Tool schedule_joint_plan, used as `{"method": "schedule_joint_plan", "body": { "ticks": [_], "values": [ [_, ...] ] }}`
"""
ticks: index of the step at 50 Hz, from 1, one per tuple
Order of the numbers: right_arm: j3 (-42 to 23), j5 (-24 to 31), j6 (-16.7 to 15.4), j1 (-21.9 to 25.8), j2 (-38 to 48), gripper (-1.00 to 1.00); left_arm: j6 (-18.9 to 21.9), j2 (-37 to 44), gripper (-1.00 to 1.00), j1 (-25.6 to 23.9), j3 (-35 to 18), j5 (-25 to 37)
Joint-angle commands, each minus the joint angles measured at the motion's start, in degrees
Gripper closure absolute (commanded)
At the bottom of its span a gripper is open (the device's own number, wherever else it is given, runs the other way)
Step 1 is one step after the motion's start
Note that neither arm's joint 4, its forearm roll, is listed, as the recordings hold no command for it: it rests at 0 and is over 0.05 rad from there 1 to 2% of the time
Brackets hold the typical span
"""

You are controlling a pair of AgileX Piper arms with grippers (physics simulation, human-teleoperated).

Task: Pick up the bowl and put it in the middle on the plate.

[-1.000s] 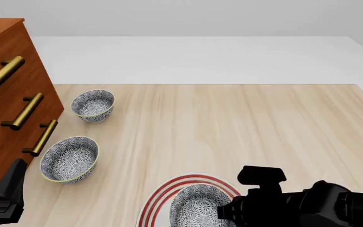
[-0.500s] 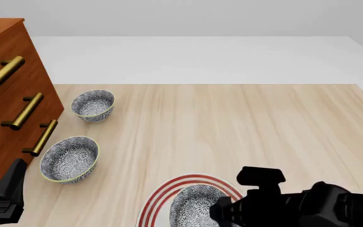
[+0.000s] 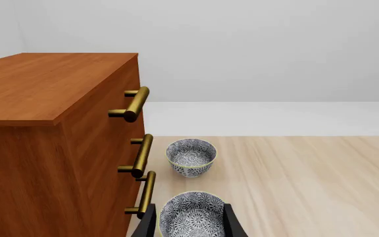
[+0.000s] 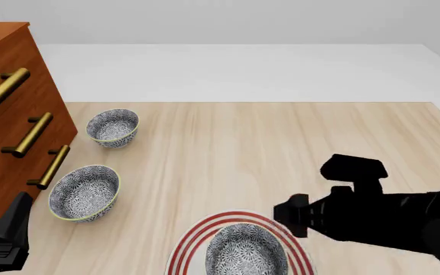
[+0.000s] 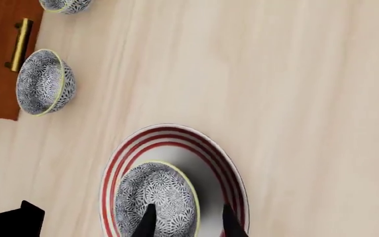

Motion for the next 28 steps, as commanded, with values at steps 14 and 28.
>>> {"method": "schedule_joint_plan", "body": {
  "ticks": [14, 28],
  "values": [
    [-45.5, 32.3, -22.3, -19.3, -23.8, -1.00, 0.0, 0.0, -1.00, 0.0, 0.0, 0.0],
    [-55.3, 29.8, -28.9, -27.7, -42.1, -1.00, 0.0, 0.0, -1.00, 0.0, 0.0, 0.0]
  ]
}}
